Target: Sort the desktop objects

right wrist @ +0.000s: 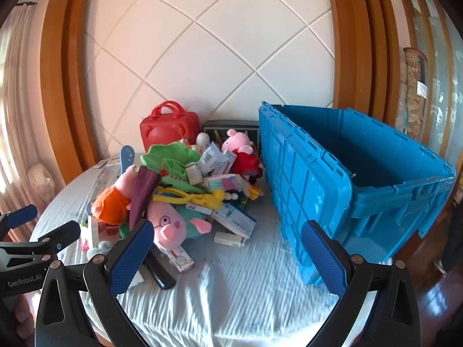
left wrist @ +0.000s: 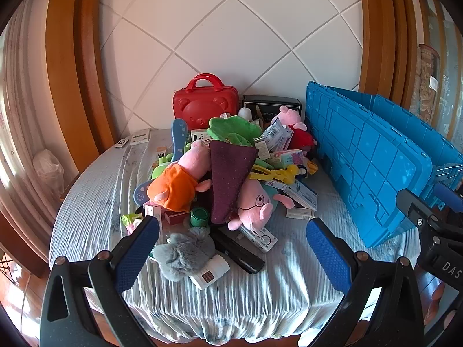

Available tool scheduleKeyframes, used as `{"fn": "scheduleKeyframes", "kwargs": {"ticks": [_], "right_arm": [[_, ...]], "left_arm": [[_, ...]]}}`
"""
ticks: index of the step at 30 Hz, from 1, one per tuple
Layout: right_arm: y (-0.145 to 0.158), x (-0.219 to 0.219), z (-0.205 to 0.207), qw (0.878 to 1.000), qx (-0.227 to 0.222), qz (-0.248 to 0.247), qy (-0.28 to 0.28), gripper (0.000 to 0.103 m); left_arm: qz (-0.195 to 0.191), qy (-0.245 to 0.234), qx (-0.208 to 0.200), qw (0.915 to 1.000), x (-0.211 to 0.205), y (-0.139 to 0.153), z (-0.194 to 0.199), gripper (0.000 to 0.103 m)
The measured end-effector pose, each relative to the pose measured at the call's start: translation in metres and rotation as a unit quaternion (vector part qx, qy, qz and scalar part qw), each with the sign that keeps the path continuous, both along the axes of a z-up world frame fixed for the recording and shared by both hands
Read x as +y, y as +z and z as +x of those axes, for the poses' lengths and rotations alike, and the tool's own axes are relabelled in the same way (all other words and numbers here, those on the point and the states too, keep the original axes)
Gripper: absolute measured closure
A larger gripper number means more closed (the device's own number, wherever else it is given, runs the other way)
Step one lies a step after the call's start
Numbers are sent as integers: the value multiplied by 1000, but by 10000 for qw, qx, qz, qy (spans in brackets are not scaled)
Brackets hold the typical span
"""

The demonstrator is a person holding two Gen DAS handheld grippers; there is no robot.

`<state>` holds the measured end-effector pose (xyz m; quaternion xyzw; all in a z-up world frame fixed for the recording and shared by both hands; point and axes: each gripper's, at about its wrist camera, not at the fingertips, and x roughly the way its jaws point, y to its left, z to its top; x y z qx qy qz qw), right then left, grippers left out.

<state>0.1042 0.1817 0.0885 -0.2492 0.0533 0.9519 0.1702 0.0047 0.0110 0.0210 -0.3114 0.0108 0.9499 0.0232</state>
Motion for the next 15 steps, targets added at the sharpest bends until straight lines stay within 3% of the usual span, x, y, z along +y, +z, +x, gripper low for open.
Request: {"fn": "scheduleKeyframes", "kwargs": {"ticks": [15], "right_arm": [[-2,3,-2,10000,46,30,37,0]], "left_arm": [[8,-27,-2,10000,2,-3,-1,0]]}}
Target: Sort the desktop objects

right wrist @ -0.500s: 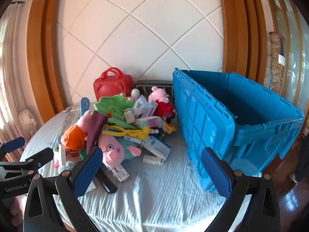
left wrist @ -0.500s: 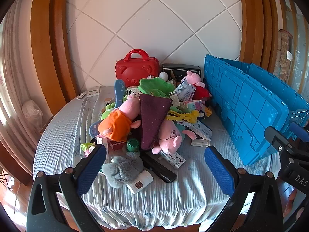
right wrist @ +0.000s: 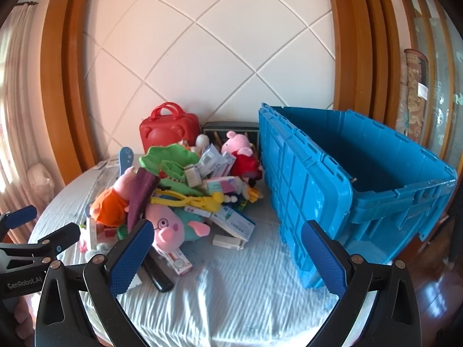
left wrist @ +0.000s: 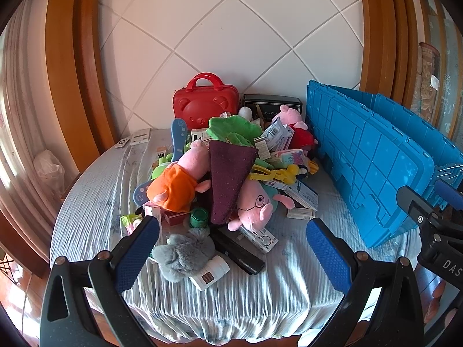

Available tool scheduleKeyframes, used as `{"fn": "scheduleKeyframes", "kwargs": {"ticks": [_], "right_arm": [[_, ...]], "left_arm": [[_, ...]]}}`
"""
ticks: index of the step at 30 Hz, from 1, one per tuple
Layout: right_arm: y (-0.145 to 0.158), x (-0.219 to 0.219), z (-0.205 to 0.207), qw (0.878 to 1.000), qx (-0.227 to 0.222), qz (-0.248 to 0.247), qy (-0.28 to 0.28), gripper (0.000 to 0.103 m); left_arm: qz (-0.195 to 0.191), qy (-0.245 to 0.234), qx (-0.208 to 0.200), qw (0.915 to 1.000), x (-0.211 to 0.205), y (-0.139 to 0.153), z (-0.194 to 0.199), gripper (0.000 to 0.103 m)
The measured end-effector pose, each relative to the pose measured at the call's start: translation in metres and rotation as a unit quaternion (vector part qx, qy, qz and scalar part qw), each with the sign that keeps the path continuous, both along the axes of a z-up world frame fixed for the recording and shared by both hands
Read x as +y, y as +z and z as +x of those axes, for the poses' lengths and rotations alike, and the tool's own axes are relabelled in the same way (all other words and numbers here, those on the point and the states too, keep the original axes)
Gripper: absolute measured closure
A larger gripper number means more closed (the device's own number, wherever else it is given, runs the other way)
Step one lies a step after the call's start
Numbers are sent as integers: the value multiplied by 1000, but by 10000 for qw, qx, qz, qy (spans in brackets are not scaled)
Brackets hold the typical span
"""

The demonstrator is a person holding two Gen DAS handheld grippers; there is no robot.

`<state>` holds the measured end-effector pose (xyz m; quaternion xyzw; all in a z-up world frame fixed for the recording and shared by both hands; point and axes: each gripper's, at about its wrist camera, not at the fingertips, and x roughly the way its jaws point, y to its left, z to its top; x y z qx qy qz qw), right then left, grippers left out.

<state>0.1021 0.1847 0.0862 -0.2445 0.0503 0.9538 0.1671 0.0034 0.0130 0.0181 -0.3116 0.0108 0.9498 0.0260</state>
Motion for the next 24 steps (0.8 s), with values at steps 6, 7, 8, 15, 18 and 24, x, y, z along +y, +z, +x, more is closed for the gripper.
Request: {"fn": "scheduleKeyframes", "kwargs": {"ticks": [6,7,8,15,18,24], "right_arm": [[0,0,1,10000,0,0,1,0],[0,0,1,10000,3,-2,2,0],[0,0,1,10000,-4,-2,5,0],[-3,0,-1,9999,-43,-11,103,0],[-8,-2,-2,9998,-90,14,154,0],[-20,-5,-6,9992,-148,-137,344,0]], "left_arm": [[-12,-1,-13,10000,0,-2,0,0],[-16,4,-14,10000,0,-2,0,0],[-18,11,-18,10000,0,-3,0,0],[38,85,-108,9999,-4,-10,3,0],[34,165,-193,9997,-8,-15,3,0],[-71,209,-357,9991,-12,-23,4,0]]}}
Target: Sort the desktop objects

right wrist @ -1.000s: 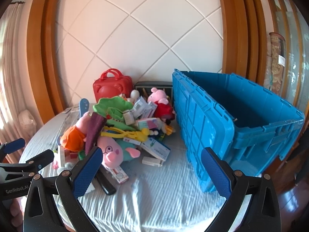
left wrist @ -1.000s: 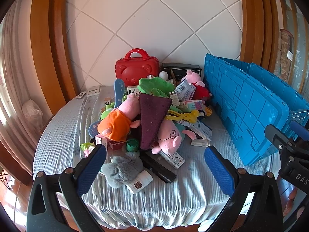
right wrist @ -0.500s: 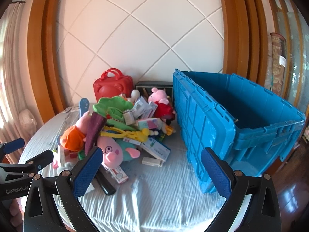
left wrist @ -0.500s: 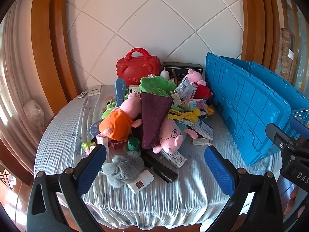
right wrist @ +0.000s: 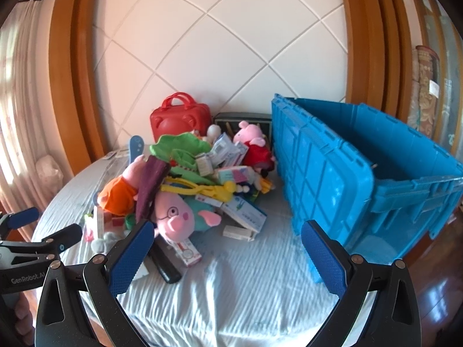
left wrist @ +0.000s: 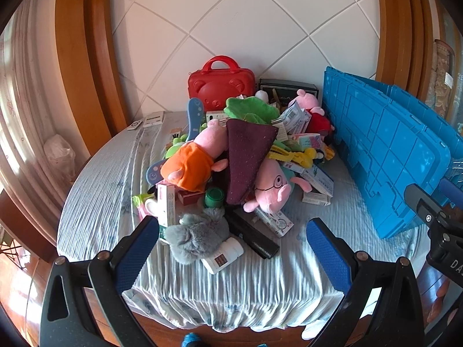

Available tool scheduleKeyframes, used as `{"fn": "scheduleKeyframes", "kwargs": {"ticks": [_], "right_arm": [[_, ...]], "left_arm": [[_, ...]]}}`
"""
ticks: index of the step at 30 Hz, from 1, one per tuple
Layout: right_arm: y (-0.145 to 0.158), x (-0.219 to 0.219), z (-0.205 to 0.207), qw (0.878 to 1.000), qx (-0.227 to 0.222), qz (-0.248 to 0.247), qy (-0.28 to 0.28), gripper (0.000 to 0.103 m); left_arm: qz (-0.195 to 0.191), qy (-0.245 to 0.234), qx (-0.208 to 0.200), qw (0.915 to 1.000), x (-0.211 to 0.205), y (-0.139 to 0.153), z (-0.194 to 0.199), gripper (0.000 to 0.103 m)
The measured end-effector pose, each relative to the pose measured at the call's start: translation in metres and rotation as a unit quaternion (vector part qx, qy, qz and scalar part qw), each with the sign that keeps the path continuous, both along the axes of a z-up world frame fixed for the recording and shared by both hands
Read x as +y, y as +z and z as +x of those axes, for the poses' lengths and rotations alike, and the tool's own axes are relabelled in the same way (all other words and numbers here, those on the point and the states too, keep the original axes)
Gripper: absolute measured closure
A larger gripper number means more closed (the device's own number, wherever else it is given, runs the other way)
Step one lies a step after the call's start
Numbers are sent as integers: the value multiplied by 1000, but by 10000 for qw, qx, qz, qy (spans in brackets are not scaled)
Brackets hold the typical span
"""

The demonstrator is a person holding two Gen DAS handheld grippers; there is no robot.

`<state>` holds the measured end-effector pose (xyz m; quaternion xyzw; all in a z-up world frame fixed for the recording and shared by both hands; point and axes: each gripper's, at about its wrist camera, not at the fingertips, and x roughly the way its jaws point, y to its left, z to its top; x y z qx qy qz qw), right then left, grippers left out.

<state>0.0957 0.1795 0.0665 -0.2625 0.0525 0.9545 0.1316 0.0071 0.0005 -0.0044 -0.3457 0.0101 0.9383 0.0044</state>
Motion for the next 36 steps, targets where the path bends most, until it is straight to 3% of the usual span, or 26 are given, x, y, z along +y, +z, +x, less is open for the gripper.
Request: {"fn": "scheduleKeyframes", "kwargs": {"ticks": [10,17,20,30,36], "right_arm": [[-16,-23,-38,9989,-256,-133,362,0],[-23,-32,-65,9987,-53,-34,497,0],[-36,-30,-84,9980,-256,-228,535,0],[-90,-40,-121,9927,-1061,-154,554,0],[-128,-40,-138,9853,-1581,-278,592,0]], "left_arm": [[10,-4,-286,9996,-33,-22,-23,0],[132,14,-601,9981,-60,-47,-57,0],[70,54,-675,9977,-68,-56,-68,0],[52,-117,-1076,9941,-77,-94,-104,0],[104,-146,-1457,9892,-90,-140,-120,0]]}}
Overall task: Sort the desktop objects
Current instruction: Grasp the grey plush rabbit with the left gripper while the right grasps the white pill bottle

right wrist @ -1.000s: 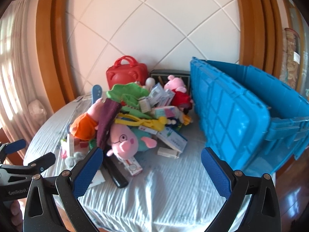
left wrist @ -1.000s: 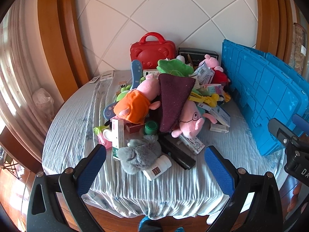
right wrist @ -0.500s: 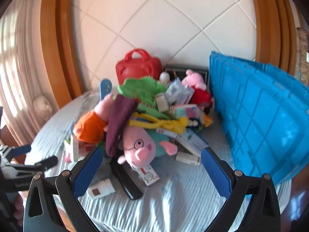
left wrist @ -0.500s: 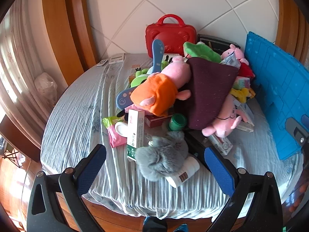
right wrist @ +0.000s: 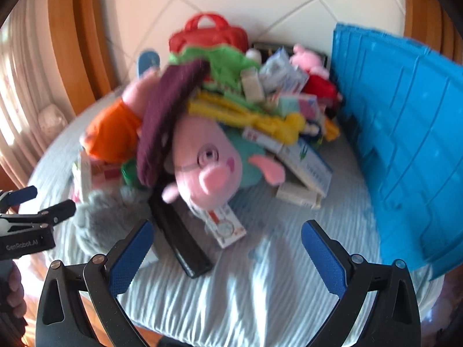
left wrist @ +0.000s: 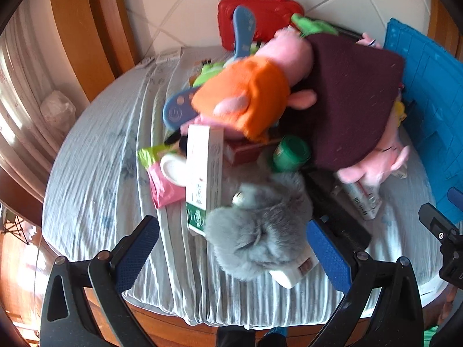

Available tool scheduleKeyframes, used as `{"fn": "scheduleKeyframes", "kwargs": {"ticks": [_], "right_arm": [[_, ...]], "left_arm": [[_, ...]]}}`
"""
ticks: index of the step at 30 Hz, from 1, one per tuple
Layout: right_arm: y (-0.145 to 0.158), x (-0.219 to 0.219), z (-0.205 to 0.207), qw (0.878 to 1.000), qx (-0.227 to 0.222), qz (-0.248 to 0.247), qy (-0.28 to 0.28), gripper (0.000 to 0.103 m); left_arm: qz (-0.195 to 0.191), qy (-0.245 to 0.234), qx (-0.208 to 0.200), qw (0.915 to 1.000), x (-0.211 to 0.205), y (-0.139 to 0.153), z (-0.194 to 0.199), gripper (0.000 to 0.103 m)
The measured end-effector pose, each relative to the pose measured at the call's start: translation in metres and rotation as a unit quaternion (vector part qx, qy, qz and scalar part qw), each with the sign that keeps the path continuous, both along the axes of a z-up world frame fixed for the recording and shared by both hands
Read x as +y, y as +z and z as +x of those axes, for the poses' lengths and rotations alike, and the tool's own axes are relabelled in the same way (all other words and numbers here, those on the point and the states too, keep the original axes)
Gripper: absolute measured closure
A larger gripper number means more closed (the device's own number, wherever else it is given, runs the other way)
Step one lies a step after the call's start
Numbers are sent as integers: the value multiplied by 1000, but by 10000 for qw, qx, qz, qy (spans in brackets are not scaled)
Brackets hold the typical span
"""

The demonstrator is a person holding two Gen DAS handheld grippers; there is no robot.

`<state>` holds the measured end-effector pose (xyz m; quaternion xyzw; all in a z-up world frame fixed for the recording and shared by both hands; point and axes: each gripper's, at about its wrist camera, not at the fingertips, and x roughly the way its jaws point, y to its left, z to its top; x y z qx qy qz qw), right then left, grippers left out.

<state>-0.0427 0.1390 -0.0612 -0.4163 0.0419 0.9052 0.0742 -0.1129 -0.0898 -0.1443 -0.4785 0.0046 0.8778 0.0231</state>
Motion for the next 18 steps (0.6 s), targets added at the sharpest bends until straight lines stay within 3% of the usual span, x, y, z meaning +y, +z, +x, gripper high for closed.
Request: {"fn": "scheduleKeyframes", "kwargs": {"ticks": [4,6,8,10,14,18], "right_arm": [[-32,-3,-11,9988,-440,-176,151,4],[-44,-5,-15,9976,-610,-236,213,27],[-55,-8,-19,9965,-748,-279,255,34],[-63,-12,-22,9956,-835,-316,298,34],[-67,-18,-22,9940,-930,-435,368,34],[-74,-33,-20,9914,-1073,-538,521,37]], "left_arm": [[44,35,-371,9993,-13,-34,-5,0],[134,-21,-498,9987,-15,-45,-6,0],[314,-83,-574,9978,-11,-48,-7,0],[373,-153,-523,9978,-4,-47,-9,0],[112,-416,-425,9982,10,-44,-12,0],[-57,-807,-656,9946,19,-63,-20,3]]}}
